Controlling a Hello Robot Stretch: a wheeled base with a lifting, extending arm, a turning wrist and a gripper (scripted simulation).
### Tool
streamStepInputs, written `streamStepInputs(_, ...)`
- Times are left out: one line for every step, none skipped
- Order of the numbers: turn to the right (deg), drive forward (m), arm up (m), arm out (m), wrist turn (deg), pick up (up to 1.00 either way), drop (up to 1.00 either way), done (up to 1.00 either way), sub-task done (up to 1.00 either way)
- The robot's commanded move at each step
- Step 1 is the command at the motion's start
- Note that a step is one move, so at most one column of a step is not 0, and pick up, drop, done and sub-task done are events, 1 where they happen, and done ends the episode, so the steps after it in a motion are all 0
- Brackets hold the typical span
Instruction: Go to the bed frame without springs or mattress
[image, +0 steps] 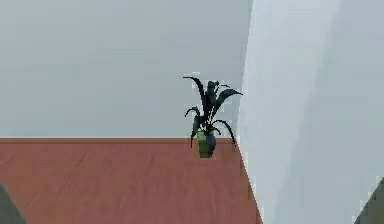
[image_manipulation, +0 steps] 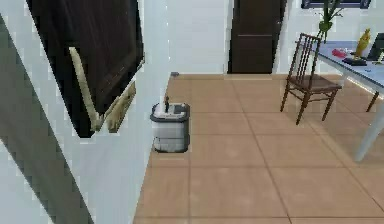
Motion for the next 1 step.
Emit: streamStepInputs(-12.0, 0.0, 0.0, 0.0, 0.0, 0.0, 0.0, 0.0, 0.0)
